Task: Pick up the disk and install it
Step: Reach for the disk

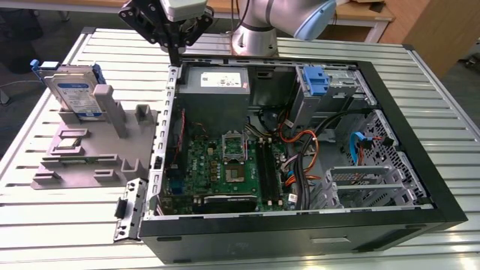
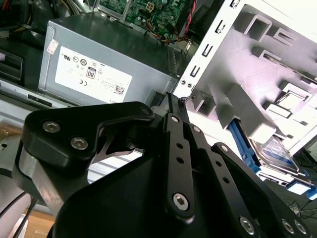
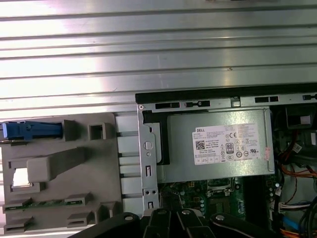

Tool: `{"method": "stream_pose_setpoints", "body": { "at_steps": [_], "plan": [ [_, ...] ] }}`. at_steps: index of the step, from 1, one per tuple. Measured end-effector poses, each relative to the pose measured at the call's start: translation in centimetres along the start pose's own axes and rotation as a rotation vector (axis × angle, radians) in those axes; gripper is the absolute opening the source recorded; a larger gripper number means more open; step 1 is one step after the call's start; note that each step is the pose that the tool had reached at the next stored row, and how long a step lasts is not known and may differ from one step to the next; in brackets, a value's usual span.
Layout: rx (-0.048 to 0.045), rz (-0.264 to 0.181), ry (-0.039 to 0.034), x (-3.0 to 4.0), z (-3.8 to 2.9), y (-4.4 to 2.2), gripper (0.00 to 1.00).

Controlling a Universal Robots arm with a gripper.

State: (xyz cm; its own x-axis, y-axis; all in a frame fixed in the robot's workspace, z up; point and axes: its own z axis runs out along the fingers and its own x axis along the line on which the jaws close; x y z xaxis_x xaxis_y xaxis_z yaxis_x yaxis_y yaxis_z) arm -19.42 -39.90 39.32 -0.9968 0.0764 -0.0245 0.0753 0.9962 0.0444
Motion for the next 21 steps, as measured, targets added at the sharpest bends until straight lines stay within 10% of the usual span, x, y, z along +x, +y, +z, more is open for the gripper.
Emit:
{"method": "stream_pose_setpoints", "body": {
  "at_steps": [21],
  "plan": [
    [-0.0001, 0.000, -0.0001, 3.22, -0.07, -0.24, 0.10]
  ]
}}
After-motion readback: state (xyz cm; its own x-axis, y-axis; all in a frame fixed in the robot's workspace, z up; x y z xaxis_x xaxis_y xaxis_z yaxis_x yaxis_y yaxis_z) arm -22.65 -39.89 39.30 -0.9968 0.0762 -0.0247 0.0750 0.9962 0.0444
